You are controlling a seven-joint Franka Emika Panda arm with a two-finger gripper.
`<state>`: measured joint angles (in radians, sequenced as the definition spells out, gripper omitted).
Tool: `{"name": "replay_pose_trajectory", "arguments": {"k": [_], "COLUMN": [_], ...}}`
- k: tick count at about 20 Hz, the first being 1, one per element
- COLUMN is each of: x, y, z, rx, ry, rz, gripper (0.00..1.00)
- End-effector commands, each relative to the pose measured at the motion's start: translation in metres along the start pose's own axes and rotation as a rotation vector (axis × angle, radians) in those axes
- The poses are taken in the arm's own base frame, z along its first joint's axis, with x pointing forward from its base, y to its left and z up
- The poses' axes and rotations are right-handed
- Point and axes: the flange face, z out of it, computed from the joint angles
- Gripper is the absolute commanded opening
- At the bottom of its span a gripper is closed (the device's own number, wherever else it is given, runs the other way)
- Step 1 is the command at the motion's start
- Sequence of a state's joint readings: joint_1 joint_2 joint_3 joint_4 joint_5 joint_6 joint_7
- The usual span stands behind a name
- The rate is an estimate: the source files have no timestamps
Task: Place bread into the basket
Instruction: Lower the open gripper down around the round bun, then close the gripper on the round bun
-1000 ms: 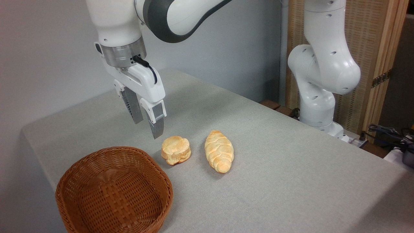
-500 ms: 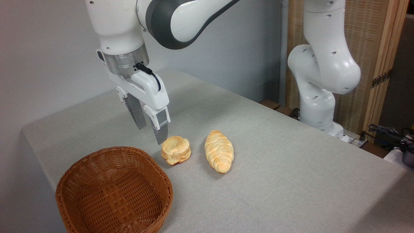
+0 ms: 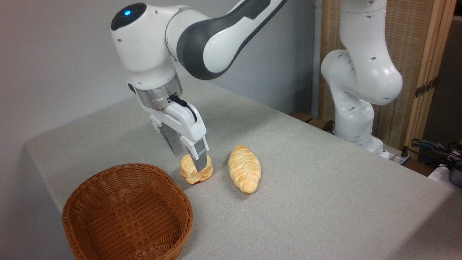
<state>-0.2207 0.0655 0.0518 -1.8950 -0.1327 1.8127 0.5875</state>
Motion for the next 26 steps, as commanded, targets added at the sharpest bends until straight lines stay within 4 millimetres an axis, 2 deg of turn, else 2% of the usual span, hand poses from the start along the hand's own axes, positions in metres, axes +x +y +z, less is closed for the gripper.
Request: {"name": "replay_pose_trajectory", "arguments": {"k": [1, 7, 11, 12, 17, 19, 20, 22, 24, 26], "x": [-0.001, 0.003, 0.007, 0.010, 0.010, 0.010, 0.010, 0.010, 0.011, 0.010], "y": [0.010, 0.023, 0.022, 0.027, 0.023, 0.023, 0.023, 0.021, 0.021, 0.020], "z": [0.006, 0.026, 0.037, 0.039, 0.038, 0.038, 0.039, 0.039, 0.038, 0.038], "rx": [0.004, -0.013, -0.019, -0.020, 0.000, 0.002, 0.002, 0.016, 0.019, 0.019], "ry": [0.010, -0.030, -0.043, -0.047, -0.041, -0.041, -0.041, -0.043, -0.041, -0.041], "rz": [0.035, 0.061, 0.064, 0.074, 0.079, 0.080, 0.080, 0.084, 0.085, 0.083], "gripper": [1.00, 1.00, 1.00, 1.00, 1.00, 0.92, 0.79, 0.62, 0.57, 0.46]}}
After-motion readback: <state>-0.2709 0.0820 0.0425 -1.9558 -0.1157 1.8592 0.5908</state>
